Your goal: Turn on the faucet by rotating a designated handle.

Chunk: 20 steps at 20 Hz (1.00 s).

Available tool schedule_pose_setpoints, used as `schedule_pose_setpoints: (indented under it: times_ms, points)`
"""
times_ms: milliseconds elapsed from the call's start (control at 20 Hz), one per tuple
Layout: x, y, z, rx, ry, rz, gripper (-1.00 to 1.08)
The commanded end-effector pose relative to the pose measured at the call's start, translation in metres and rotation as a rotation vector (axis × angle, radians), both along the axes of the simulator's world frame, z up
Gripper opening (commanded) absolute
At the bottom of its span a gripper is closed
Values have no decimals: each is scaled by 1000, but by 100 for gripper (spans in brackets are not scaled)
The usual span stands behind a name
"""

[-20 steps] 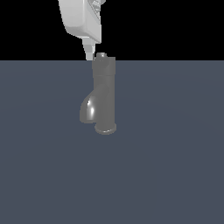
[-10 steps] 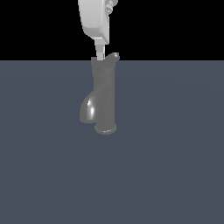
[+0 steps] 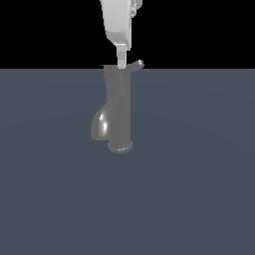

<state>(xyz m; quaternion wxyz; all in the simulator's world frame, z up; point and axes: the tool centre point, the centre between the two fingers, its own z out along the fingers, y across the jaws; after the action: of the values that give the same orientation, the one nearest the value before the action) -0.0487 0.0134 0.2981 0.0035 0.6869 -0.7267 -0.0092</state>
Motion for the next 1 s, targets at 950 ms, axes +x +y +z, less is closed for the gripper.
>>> schedule_pose_setpoints:
  times_ms: [950]
  points:
    - [49, -50, 0, -7, -16, -58, -100]
